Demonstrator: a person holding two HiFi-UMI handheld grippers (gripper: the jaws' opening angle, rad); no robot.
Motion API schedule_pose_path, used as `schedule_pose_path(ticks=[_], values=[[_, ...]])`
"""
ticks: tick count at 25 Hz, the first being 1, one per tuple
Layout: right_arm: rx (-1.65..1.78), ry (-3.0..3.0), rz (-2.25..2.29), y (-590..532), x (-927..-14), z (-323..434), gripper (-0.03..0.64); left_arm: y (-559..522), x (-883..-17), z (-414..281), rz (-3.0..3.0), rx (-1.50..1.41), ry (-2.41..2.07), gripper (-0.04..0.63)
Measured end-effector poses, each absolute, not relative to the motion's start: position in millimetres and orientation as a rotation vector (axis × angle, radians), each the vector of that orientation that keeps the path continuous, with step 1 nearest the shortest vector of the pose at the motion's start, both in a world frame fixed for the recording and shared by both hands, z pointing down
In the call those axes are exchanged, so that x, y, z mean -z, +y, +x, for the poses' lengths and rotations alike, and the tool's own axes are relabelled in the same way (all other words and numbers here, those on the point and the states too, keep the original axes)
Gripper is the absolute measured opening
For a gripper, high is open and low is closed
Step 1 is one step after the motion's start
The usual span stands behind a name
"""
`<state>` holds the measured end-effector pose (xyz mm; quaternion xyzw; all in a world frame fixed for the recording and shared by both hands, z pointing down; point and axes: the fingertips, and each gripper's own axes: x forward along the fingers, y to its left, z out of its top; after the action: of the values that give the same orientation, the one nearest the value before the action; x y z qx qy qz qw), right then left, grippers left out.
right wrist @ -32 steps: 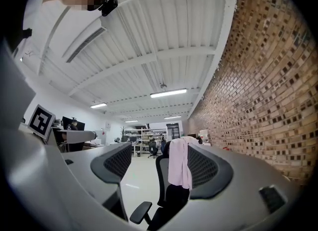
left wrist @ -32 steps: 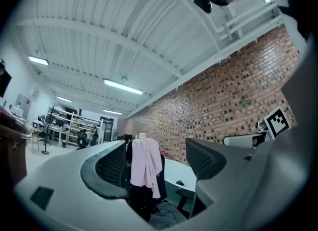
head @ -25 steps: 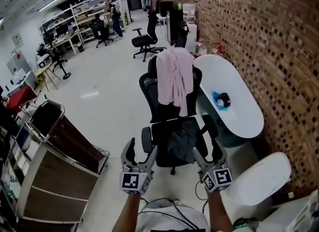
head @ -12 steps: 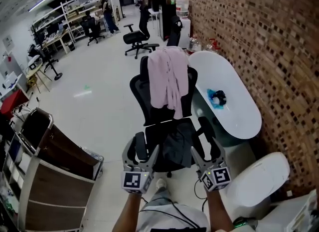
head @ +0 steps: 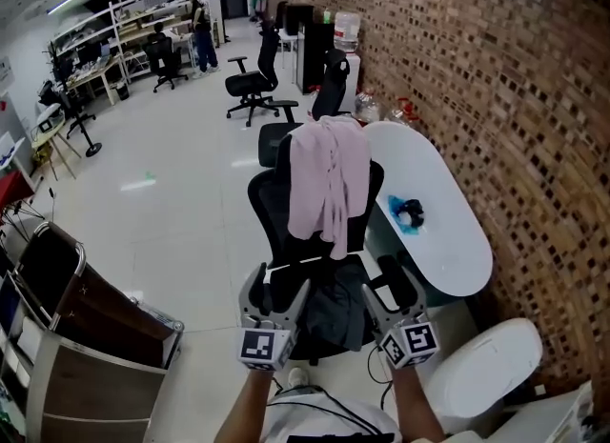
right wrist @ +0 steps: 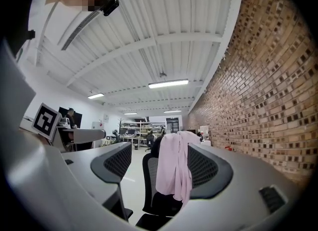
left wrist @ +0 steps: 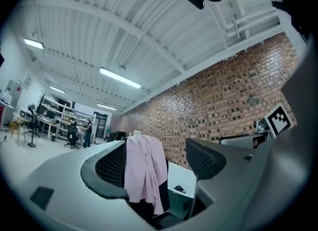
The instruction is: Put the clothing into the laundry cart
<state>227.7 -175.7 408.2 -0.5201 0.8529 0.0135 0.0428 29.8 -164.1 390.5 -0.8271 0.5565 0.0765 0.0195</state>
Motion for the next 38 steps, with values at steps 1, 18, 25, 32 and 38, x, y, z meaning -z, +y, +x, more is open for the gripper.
schedule_pose_path(ticks=[1, 18, 25, 32, 38], values=[[-0.041, 2.615, -1.585, -183.0, -407.9, 218.5, 0.376, -171.4, -393.1, 22.1, -2.563, -0.232, 1.726, 0.354], [-0.03, 2.597, -1.674, -245.0, -432.1, 227.7, 0.376, -243.4, -424.0, 18.1, -2.615, -0.162, 1.738, 0.354], [0.008, 2.631, -1.688, -271.3, -458.1, 264.2, 0.376, -265.7, -434.5, 58.9, -2.637, -0.081, 1.714, 0.354], [0.17, 2.773, -1.667, -276.7, -524.5, 274.9, 0.376, -280.3, -473.2, 92.6, -2.745, 0.021, 1.668, 0.354], [0.418, 2.927, -1.623, -274.6, -602.3, 275.2, 0.377, -286.8, -512.2, 116.1, -2.869, -0.066, 1.578, 0.356]])
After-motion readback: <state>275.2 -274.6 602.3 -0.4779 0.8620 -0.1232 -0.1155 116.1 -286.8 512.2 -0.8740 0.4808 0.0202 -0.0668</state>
